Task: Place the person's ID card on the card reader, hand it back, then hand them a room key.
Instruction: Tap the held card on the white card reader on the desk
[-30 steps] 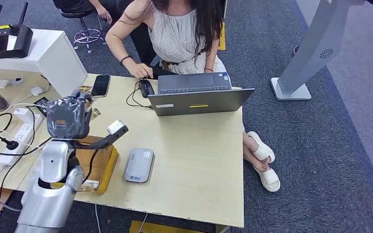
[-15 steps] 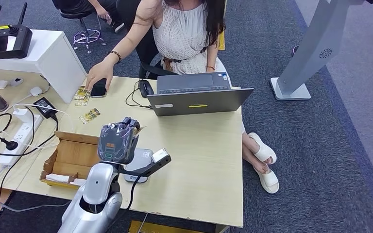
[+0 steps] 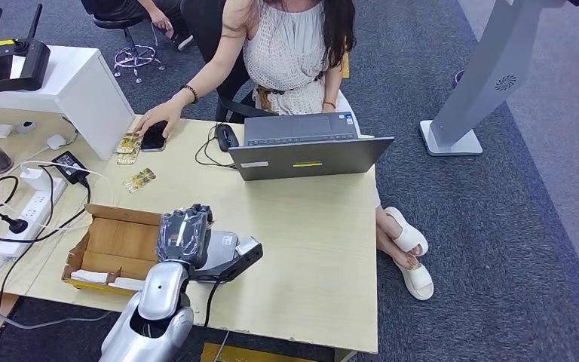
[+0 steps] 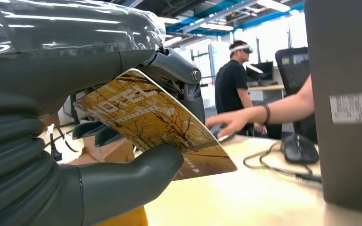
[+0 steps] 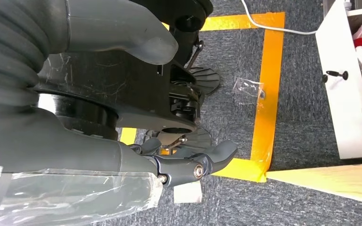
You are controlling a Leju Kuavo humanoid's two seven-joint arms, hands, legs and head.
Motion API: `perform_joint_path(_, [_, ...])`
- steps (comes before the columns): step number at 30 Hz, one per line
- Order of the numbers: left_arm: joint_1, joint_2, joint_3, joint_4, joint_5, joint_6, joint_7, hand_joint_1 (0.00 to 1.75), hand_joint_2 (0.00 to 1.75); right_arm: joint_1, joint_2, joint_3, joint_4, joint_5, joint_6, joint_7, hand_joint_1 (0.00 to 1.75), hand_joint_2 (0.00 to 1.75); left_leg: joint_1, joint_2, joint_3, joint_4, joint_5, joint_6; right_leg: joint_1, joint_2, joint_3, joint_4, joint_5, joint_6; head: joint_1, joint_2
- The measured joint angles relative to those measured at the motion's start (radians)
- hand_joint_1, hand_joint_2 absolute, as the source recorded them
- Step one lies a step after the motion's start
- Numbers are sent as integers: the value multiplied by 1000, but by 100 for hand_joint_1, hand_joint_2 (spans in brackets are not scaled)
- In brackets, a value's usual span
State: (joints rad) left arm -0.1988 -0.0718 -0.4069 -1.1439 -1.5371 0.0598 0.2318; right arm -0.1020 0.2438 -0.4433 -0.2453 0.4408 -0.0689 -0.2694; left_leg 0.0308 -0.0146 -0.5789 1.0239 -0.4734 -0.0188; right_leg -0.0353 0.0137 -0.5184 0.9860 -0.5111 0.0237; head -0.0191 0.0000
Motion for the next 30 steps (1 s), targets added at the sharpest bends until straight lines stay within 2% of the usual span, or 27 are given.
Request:
perform_joint_path(13, [53,-16,19,85,3,-61,-24,175,175,-1,0,-1,1,20,25,17,0,175,0,0,0,0,0,0,0,0,0,0,0,0,0,0])
perform_joint_path(21, [49,-36,21,149,1,-72,-25,175,175,-1,0,-5,2,19,29,19,0,175,0,0,0,0,0,0,0,-1,1,0,0,0,0,0])
perform_joint_path(27, [39,-39,21,147,0,-16,-35,175,175,2,0,-23,4,4,23,1,0,175,0,0,1,0,1,1,0,-1,1,0,1,0,0,0])
perform_joint_path(30, [21,-33,25,95,0,27,-42,175,175,7,1,-30,8,1,14,-19,0,175,0,0,0,0,2,1,0,-1,0,0,1,0,0,0])
